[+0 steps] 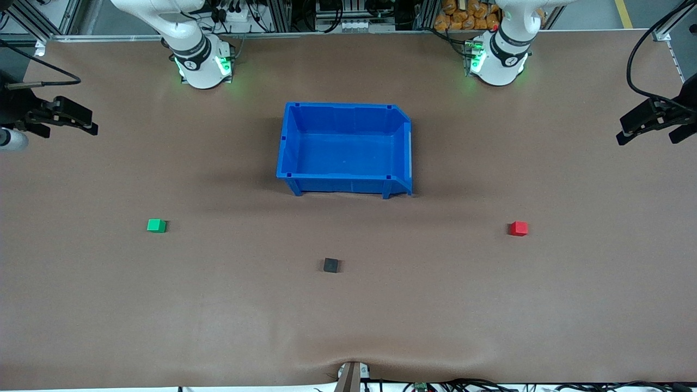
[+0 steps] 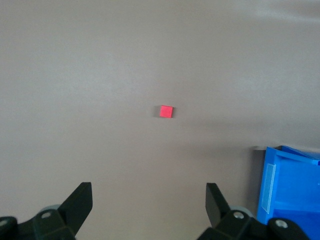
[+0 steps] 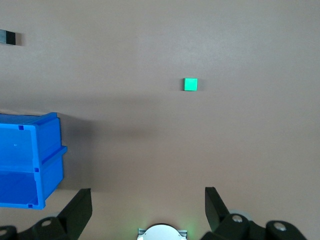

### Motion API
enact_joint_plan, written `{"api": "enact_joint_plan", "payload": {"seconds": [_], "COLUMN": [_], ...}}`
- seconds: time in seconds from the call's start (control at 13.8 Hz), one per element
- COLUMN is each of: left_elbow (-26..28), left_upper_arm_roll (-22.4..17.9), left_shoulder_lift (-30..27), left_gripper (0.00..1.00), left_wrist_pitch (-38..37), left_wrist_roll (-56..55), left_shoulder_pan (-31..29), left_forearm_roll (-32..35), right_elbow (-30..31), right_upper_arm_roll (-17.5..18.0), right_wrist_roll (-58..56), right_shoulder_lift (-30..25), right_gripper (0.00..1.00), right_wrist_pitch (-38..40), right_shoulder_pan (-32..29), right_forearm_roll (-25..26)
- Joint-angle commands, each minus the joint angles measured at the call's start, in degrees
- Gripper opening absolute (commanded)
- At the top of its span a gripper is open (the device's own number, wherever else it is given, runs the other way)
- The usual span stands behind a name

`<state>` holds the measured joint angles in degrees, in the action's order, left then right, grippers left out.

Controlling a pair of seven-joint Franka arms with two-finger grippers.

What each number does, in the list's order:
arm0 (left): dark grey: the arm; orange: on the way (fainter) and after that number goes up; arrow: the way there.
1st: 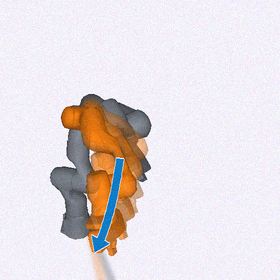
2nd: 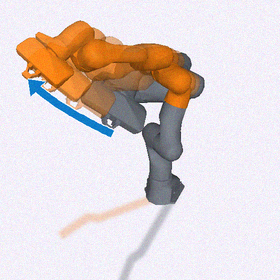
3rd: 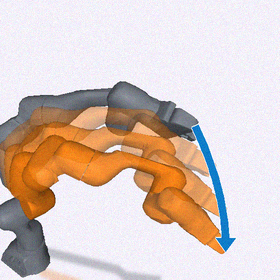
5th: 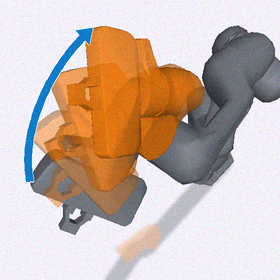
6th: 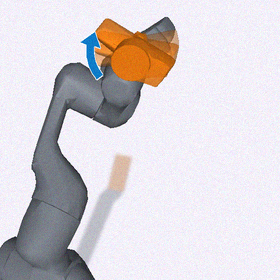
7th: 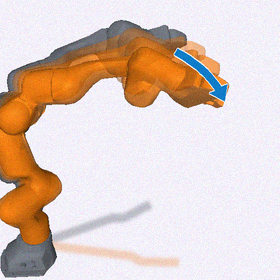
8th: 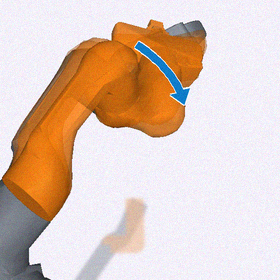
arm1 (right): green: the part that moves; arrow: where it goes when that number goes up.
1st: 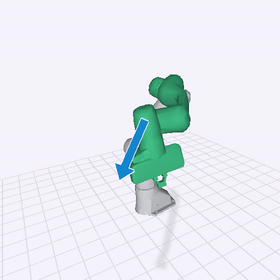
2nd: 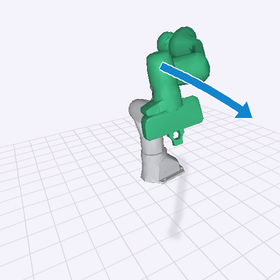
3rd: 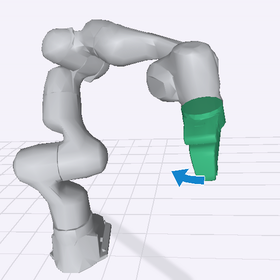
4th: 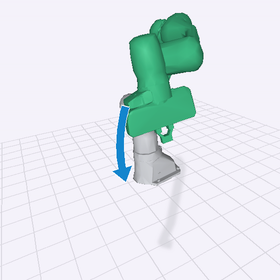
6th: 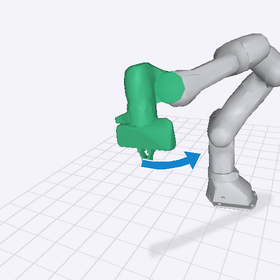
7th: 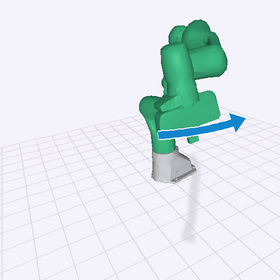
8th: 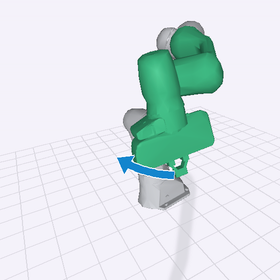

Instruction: Attach green and red cubes to black cube

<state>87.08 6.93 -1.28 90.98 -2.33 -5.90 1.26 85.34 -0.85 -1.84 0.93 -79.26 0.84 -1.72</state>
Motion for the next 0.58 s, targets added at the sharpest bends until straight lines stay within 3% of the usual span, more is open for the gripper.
{"api": "enact_joint_plan", "payload": {"seconds": [0.0, 0.51], "left_elbow": [-0.6, -0.9], "left_upper_arm_roll": [0.2, 0.2], "left_shoulder_lift": [0.1, 0.6], "left_gripper": [1.00, 1.00], "left_wrist_pitch": [-0.9, -0.9], "left_wrist_roll": [0.7, 0.4], "left_shoulder_pan": [-0.3, -0.1], "left_forearm_roll": [-0.6, 0.0], "right_elbow": [0.4, 0.5], "right_upper_arm_roll": [-0.2, -0.6], "right_wrist_roll": [0.4, 0.2], "right_shoulder_lift": [-0.6, -0.7], "right_gripper": [1.00, 1.00], "right_wrist_pitch": [-2.2, -0.9], "right_shoulder_pan": [0.0, -3.0], "right_forearm_roll": [0.2, 0.0]}}
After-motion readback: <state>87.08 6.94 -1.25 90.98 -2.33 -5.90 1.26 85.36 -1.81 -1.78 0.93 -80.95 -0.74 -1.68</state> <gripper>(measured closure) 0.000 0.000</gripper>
